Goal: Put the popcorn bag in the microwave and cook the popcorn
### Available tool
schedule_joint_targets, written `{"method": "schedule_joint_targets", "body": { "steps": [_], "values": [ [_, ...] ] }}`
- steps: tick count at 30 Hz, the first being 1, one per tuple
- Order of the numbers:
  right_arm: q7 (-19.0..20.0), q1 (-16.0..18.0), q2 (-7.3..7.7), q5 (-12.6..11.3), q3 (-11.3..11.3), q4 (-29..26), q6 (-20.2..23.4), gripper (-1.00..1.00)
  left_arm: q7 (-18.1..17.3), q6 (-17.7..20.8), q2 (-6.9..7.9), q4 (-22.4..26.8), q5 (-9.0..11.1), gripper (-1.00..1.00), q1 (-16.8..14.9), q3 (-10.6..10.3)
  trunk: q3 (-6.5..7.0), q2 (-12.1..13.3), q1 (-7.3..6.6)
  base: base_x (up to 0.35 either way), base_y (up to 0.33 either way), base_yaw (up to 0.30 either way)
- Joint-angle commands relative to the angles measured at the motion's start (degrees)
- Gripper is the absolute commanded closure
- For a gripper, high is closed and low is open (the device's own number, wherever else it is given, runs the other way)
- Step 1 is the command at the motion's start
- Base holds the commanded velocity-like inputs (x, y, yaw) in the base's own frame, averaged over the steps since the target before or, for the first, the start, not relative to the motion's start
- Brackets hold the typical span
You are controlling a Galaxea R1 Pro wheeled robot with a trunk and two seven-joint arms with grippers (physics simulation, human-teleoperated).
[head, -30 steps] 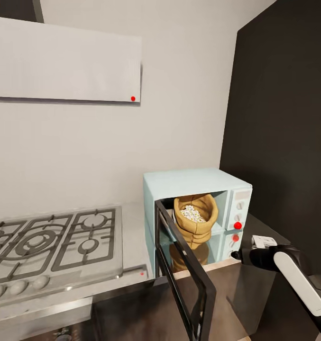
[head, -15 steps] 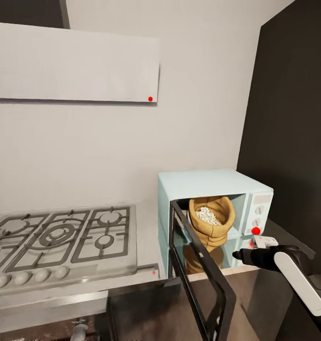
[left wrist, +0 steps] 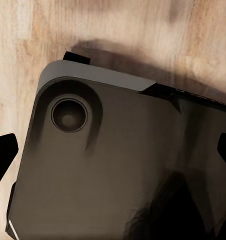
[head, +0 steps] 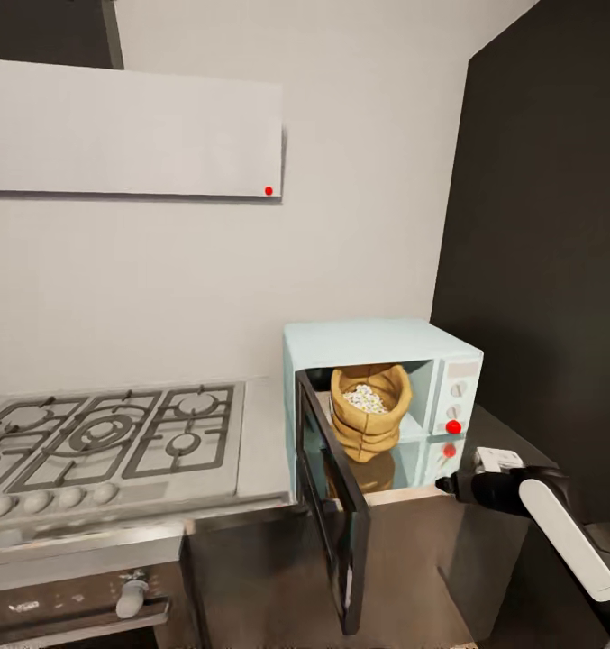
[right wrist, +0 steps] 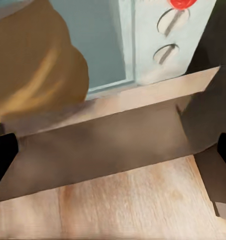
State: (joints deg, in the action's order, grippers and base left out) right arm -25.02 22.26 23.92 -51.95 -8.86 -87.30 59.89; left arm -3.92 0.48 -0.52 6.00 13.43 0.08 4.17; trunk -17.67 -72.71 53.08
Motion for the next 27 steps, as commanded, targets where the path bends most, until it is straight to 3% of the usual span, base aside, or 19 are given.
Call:
{"method": "schedule_joint_targets", "body": {
  "steps": [1, 5, 6, 7, 11, 13, 17, 21, 27],
  "values": [
    [2.2, 0.1, -0.03, -0.4, 0.0, -0.2, 0.1, -1.00, -0.3, 0.1, -0.01, 0.1, 0.2, -1.00, 0.0, 0.4, -0.06, 0.0, 0.00, -0.039, -0.043, 0.000],
    [16.6, 0.1, 0.23, 0.1, -1.4, -0.4, -1.5, -1.00, -0.3, 0.1, -0.01, 0.1, 0.2, -1.00, 0.0, 0.4, -0.06, 0.0, 0.00, -0.014, -0.015, 0.000],
    [18.6, 0.1, 0.25, 1.2, -2.4, -0.4, -4.5, -1.00, -0.3, 0.1, -0.01, 0.1, 0.2, -1.00, 0.0, 0.4, -0.06, 0.0, 0.00, -0.003, -0.004, 0.000],
    [21.0, 0.1, 0.14, 5.1, -4.6, -0.4, -10.1, -1.00, -0.3, 0.1, -0.01, 0.1, 0.2, -1.00, 0.0, 0.4, -0.06, 0.0, 0.00, -0.001, -0.002, 0.000],
    [22.8, 0.1, -0.36, 13.7, -7.9, 0.1, -18.9, -1.00, -0.3, 0.1, -0.01, 0.1, 0.2, -1.00, 0.0, 0.4, -0.06, 0.0, 0.00, 0.000, 0.000, 0.000],
    [24.1, 0.1, -0.45, 15.2, -8.4, 0.2, -21.1, -1.00, -0.3, 0.1, -0.01, 0.1, 0.2, -1.00, 0.0, 0.4, -0.06, 0.0, 0.00, 0.000, 0.000, 0.000],
    [25.9, 0.1, -0.25, 16.0, -9.0, 0.6, -26.4, -1.00, -0.3, 0.1, -0.01, 0.1, 0.2, -1.00, 0.0, 0.4, -0.06, 0.0, 0.00, 0.000, 0.000, 0.000],
    [26.2, 0.1, -0.26, 16.2, -13.1, 1.4, -31.0, -1.00, -0.3, 0.1, -0.01, 0.1, 0.2, -1.00, 0.0, 0.4, -0.06, 0.0, 0.00, 0.000, 0.000, 0.000],
    [25.9, 0.1, -0.36, 16.1, -13.9, 2.5, -35.0, -1.00, -0.3, 0.1, -0.01, 0.1, 0.2, -1.00, 0.0, 0.4, -0.06, 0.0, 0.00, 0.000, 0.000, 0.000]
  ]
}}
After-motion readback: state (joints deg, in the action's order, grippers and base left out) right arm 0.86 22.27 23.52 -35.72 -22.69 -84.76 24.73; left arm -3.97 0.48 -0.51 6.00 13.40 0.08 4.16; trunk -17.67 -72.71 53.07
